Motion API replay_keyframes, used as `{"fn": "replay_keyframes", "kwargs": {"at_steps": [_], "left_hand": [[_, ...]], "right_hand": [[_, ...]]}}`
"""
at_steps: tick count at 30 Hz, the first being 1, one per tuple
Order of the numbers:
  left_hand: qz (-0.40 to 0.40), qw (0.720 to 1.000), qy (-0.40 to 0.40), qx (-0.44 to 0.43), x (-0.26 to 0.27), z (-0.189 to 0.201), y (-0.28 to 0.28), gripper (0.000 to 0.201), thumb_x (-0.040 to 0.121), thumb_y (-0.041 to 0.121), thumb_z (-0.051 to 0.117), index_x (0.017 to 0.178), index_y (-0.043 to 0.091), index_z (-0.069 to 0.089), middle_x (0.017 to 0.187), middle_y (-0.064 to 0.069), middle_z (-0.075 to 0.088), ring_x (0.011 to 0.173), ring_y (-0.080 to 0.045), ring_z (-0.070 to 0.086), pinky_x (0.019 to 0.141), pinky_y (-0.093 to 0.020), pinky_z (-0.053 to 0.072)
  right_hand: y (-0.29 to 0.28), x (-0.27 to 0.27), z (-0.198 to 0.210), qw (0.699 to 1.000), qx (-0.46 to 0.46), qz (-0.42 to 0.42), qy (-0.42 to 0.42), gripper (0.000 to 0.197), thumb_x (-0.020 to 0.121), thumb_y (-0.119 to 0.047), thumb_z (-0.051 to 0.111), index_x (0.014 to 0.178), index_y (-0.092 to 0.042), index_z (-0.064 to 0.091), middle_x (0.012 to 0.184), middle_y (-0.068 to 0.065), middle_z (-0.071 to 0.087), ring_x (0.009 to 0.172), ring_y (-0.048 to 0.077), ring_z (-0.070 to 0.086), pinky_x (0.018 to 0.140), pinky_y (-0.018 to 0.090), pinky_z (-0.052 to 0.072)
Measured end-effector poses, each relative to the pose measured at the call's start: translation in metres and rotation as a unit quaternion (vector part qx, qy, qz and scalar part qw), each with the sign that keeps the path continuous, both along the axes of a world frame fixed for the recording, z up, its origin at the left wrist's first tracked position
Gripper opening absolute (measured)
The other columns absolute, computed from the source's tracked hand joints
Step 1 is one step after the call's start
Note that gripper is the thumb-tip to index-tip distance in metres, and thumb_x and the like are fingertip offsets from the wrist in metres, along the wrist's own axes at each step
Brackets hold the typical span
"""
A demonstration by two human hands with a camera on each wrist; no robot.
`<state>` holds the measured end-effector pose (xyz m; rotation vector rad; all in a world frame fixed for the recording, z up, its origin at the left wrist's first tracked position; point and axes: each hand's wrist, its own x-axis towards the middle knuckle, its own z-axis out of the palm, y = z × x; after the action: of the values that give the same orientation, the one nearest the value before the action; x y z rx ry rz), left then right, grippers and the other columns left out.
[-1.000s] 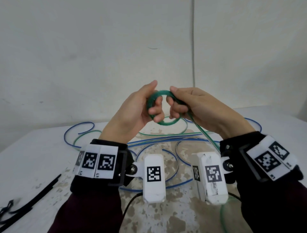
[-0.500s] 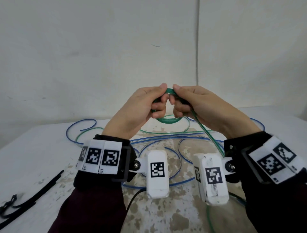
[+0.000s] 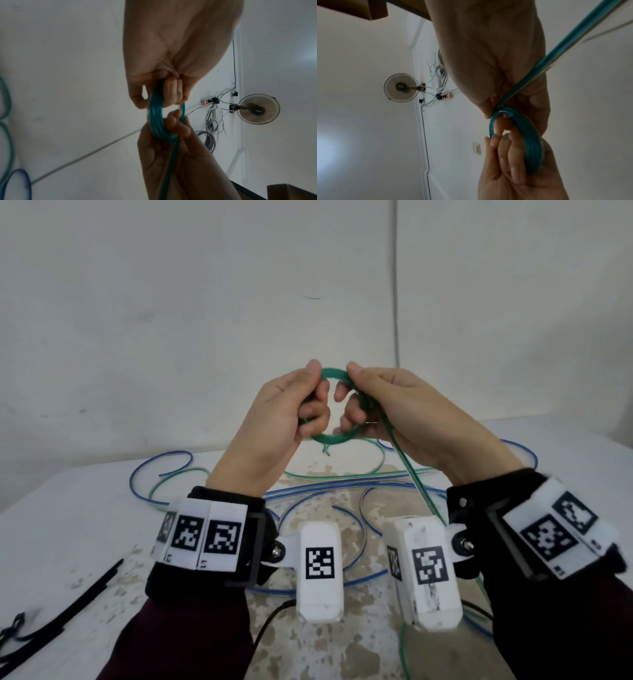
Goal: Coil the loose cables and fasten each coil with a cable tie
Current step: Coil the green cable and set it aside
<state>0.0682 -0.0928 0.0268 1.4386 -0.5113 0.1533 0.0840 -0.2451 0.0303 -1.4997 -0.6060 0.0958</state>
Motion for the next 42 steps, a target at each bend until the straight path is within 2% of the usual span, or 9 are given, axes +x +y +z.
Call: {"fn": "replay_keyframes", "kwargs": {"at_steps": [7, 13, 18, 21, 26, 33, 36, 39, 42], "left_hand": [[-0.053, 0.997, 0.054, 0.006, -0.001, -0.001, -0.004, 0.038, 0.101, 0.024, 0.036, 0.067, 0.01, 0.047, 0.062, -0.002, 0.036, 0.045, -0.012, 0.032, 0.048, -0.021, 0.029], [0.009, 0.998, 0.012, -0.055, 0.001, 0.002, -0.002, 0.036, 0.101, 0.024, 0.036, 0.07, 0.009, 0.044, 0.049, 0.007, 0.031, 0.043, -0.008, 0.023, 0.052, -0.021, 0.022], [-0.035, 0.996, 0.065, -0.041, 0.003, 0.001, -0.002, 0.037, 0.1, 0.028, 0.036, 0.069, 0.011, 0.045, 0.052, 0.001, 0.028, 0.04, -0.012, 0.03, 0.056, -0.027, 0.027], [-0.027, 0.998, 0.061, 0.002, 0.001, 0.0, 0.0, 0.036, 0.101, 0.025, 0.037, 0.069, 0.011, 0.042, 0.053, 0.004, 0.035, 0.041, -0.01, 0.026, 0.049, -0.022, 0.022], [0.05, 0.998, 0.003, -0.033, 0.003, 0.0, 0.0, 0.035, 0.102, 0.024, 0.036, 0.071, 0.01, 0.04, 0.048, 0.007, 0.024, 0.04, -0.009, 0.018, 0.049, -0.024, 0.017], [-0.018, 0.997, 0.069, 0.043, 0.0, 0.003, 0.011, 0.037, 0.1, 0.029, 0.038, 0.067, 0.012, 0.044, 0.044, 0.005, 0.024, 0.037, -0.014, 0.028, 0.057, -0.029, 0.027], [-0.002, 0.998, 0.038, 0.057, -0.001, 0.003, 0.013, 0.038, 0.101, 0.028, 0.038, 0.069, 0.01, 0.046, 0.045, 0.007, 0.026, 0.041, -0.012, 0.022, 0.06, -0.031, 0.016], [0.019, 1.0, 0.015, 0.012, 0.0, 0.005, 0.012, 0.037, 0.101, 0.029, 0.037, 0.071, 0.01, 0.047, 0.045, 0.007, 0.026, 0.042, -0.013, 0.022, 0.055, -0.025, 0.024], [0.008, 0.999, 0.035, -0.004, 0.002, 0.006, 0.011, 0.037, 0.1, 0.03, 0.039, 0.069, 0.011, 0.047, 0.045, 0.005, 0.023, 0.036, -0.013, 0.025, 0.058, -0.03, 0.026]], "right_hand": [[-0.008, 0.001, 0.001, 1.0, -0.023, -0.006, -0.013, 0.036, 0.102, -0.027, 0.037, 0.078, -0.01, 0.056, 0.047, -0.006, 0.037, 0.049, 0.012, 0.049, 0.06, 0.022, 0.051], [0.001, 0.002, 0.0, 0.998, 0.049, 0.018, 0.019, 0.035, 0.101, -0.029, 0.038, 0.086, -0.007, 0.062, 0.065, 0.006, 0.065, 0.066, 0.017, 0.066, 0.077, 0.032, 0.058], [0.001, 0.004, -0.003, 1.0, 0.028, -0.009, -0.001, 0.038, 0.103, -0.028, 0.034, 0.08, -0.01, 0.057, 0.047, -0.003, 0.042, 0.055, 0.013, 0.056, 0.067, 0.022, 0.048], [0.004, 0.005, -0.006, 1.0, -0.001, -0.021, -0.01, 0.037, 0.103, -0.028, 0.035, 0.078, -0.012, 0.057, 0.044, -0.006, 0.037, 0.052, 0.012, 0.052, 0.068, 0.027, 0.038], [0.012, 0.003, -0.007, 0.996, 0.073, 0.02, 0.046, 0.037, 0.103, -0.028, 0.034, 0.082, -0.007, 0.058, 0.054, 0.0, 0.051, 0.061, 0.016, 0.056, 0.071, 0.025, 0.054], [0.009, 0.002, -0.008, 0.998, 0.032, 0.036, 0.029, 0.035, 0.103, -0.027, 0.036, 0.073, -0.013, 0.049, 0.052, -0.006, 0.031, 0.055, 0.012, 0.045, 0.073, 0.025, 0.044], [0.013, -0.001, -0.007, 0.998, 0.034, 0.033, 0.039, 0.036, 0.103, -0.028, 0.035, 0.076, -0.01, 0.052, 0.05, -0.004, 0.038, 0.054, 0.013, 0.049, 0.081, 0.035, 0.052], [0.014, -0.003, -0.003, 0.995, 0.058, 0.04, 0.073, 0.043, 0.104, -0.03, 0.031, 0.079, -0.007, 0.058, 0.055, 0.003, 0.054, 0.06, 0.015, 0.059, 0.079, 0.031, 0.056], [0.01, -0.003, -0.002, 0.994, 0.068, 0.052, 0.072, 0.042, 0.104, -0.03, 0.031, 0.075, -0.009, 0.054, 0.05, -0.001, 0.045, 0.06, 0.014, 0.058, 0.078, 0.028, 0.053]]}}
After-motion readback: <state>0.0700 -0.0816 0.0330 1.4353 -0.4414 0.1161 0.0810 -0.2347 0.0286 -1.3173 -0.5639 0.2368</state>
